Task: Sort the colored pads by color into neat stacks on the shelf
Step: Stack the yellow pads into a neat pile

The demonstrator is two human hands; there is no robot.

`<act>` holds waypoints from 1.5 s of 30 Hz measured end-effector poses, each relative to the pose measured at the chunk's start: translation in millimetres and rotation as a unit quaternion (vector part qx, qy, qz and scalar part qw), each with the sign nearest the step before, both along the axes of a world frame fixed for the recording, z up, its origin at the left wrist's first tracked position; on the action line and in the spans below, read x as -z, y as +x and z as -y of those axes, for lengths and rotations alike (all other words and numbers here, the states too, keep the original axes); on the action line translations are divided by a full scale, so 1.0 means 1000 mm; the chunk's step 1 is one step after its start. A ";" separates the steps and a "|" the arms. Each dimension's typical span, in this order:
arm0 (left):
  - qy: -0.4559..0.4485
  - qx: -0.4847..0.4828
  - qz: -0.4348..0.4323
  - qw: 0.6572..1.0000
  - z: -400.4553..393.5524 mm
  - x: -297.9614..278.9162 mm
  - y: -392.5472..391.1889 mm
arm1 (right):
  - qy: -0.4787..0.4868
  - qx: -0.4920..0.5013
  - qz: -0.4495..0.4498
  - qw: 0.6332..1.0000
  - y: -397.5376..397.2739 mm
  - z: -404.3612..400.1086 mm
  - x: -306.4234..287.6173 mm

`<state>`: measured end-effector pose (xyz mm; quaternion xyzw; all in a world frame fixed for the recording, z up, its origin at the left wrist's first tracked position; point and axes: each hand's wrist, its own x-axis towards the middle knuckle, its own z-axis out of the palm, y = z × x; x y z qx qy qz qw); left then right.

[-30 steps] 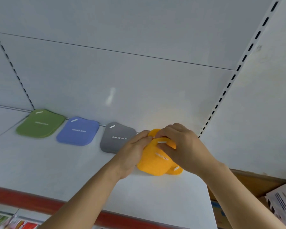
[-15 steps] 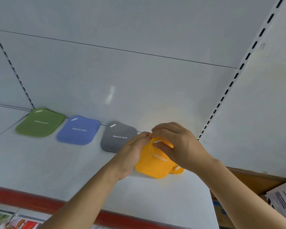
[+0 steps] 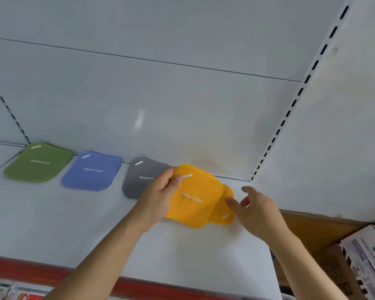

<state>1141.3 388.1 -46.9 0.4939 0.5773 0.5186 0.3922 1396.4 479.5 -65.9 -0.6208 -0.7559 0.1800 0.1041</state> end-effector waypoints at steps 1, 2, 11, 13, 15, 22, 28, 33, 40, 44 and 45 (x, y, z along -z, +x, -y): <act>0.003 -0.005 0.002 1.000 -0.001 0.000 0.000 | -0.018 0.011 0.005 1.000 -0.003 0.004 0.003; 0.006 -0.013 0.001 1.000 -0.002 0.000 0.000 | -0.032 0.016 0.021 0.999 -0.009 0.009 0.003; 0.010 -0.072 0.012 0.997 -0.007 0.006 -0.012 | -0.071 0.072 -0.034 0.994 -0.046 0.024 -0.009; 0.012 -0.080 0.015 0.997 -0.007 0.004 -0.016 | -0.029 0.076 -0.085 0.993 -0.043 0.025 -0.015; 0.007 -0.088 0.029 0.996 -0.006 0.002 -0.020 | 0.035 0.063 -0.108 0.992 -0.033 0.023 -0.030; -0.015 -0.104 0.082 0.991 -0.010 -0.011 -0.017 | 0.077 -0.154 -0.084 0.982 -0.006 0.031 -0.125; -0.023 -0.004 0.093 0.995 -0.012 -0.020 0.009 | 0.102 -0.357 0.005 0.928 -0.045 0.031 -0.125; -0.063 0.042 0.109 0.991 -0.005 -0.019 0.021 | 0.190 -0.280 -0.087 0.937 -0.061 0.027 -0.089; -0.082 0.051 0.117 0.988 -0.003 -0.020 0.020 | 0.295 -0.220 -0.097 0.925 -0.053 0.017 -0.061; -0.087 0.042 0.136 0.986 -0.002 -0.020 0.019 | 0.335 -0.345 -0.100 0.871 -0.049 0.009 -0.056; -0.088 0.042 0.141 0.985 -0.003 -0.019 0.018 | 0.336 -0.364 -0.099 0.863 -0.048 0.006 -0.057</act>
